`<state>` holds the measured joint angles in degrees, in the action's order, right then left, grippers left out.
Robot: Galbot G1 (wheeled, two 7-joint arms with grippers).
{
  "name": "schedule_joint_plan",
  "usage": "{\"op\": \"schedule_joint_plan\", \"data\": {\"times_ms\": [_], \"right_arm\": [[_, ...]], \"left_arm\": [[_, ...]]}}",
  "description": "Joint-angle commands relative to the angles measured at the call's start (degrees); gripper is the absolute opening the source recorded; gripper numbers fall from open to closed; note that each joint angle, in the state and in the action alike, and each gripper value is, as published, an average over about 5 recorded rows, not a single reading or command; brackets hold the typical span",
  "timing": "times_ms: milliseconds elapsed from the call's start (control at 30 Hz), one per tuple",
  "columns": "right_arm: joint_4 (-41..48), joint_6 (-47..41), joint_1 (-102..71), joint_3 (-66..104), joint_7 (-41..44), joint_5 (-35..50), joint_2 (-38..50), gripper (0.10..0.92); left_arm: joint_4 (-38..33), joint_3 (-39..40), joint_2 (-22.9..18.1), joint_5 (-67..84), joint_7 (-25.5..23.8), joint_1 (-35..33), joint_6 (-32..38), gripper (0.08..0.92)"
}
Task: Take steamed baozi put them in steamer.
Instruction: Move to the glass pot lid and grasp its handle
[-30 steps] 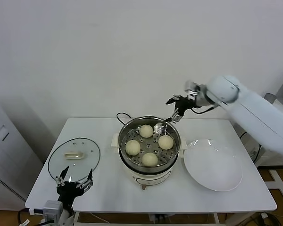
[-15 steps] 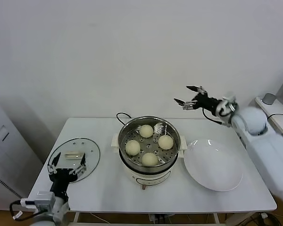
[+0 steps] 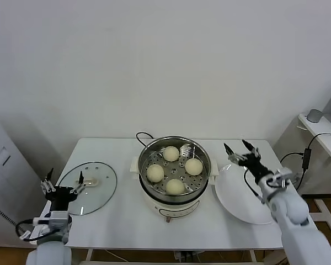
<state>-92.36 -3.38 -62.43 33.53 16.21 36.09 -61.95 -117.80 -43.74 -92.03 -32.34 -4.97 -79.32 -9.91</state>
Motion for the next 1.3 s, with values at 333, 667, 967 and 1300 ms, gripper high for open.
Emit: {"op": "schedule_joint_plan", "data": {"times_ms": [333,667,967,1300], "right_arm": [[-0.7,3.5,-12.1,5.7,-3.4,0.5,-4.4,0.823],[-0.2,2.7,-11.2,5.1,-3.1,-0.8,-4.6,0.823],[-0.2,2.4,-11.6,5.6,-3.2,-1.2,-4.7,0.823],[0.0,2.5,-11.6,5.7,-3.2,-1.8,-5.1,0.823]], "left_arm": [[20.6,4.0,25.1,-44.4,8.0,3.4,14.1,0.823],[25.3,7.7,22.8,-42.0,5.4,7.2,14.0,0.823],[30.7,8.8,20.6,-46.0,6.3,11.2,13.4,0.823],[34.4,8.7,20.3,-48.2,6.8,13.0,12.3,0.823]]}}
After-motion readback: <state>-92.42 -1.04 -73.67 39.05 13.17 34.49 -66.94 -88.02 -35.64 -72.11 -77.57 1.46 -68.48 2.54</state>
